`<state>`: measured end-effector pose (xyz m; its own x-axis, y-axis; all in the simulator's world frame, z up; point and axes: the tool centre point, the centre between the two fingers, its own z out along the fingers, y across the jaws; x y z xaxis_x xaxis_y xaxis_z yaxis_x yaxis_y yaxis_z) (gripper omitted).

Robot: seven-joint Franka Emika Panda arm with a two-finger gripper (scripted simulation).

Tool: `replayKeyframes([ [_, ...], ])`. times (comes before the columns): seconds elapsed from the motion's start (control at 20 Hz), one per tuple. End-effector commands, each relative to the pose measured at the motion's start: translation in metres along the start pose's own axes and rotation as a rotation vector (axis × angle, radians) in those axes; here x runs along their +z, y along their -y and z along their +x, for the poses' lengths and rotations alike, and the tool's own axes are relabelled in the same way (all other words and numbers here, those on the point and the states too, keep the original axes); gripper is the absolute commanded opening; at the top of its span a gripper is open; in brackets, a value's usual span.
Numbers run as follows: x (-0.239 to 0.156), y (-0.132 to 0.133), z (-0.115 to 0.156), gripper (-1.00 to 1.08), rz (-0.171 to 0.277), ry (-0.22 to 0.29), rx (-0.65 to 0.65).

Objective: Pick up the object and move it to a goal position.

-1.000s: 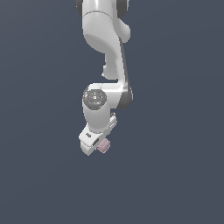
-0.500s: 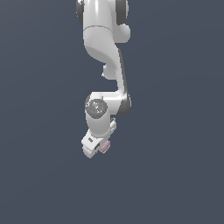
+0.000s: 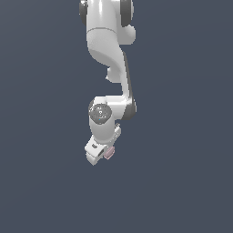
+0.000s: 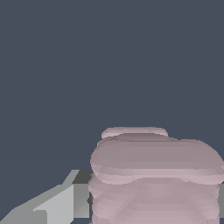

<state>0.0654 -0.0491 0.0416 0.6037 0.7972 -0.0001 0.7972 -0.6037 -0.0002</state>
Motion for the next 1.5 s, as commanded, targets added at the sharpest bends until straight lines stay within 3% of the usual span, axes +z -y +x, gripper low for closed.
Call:
replayKeyframes([
  [0.0, 0.000, 0.000, 0.000, -1.00, 0.000, 0.000, 0.000],
  [0.35, -0.003, 0.000, -0.003, -1.00, 0.000, 0.000, 0.000],
  [0.7, -0.024, 0.000, -0.023, -1.00, 0.000, 0.000, 0.000],
  [1.0, -0.060, 0.001, -0.057, -1.00, -0.001, 0.001, 0.000],
  [1.45, -0.139, 0.002, -0.129, -1.00, 0.000, 0.000, 0.000],
])
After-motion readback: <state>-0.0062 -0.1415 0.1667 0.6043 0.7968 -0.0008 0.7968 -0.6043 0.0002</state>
